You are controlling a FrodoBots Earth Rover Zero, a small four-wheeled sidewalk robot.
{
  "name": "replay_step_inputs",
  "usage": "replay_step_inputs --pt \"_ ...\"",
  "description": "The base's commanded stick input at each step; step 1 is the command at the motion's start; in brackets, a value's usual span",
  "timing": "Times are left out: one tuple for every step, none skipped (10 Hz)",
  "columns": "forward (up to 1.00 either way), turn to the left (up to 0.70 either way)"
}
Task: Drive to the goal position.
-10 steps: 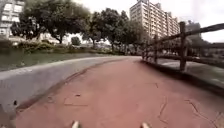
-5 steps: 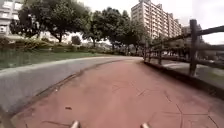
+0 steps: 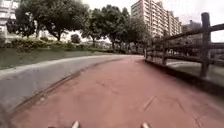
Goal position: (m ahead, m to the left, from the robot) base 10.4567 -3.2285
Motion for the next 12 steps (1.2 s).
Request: replay_step_inputs --pt "0.70 0.00" --pt "0.70 0.00" --pt "0.70 0.00" --pt "0.70 0.00" --pt "0.70 0.00" --pt "0.70 0.00" --pt "0.70 0.00" --pt "0.70 0.00" --pt "0.70 0.00" --pt "0.70 0.00" --pt "0.70 0.00" --pt "0.70 0.00"
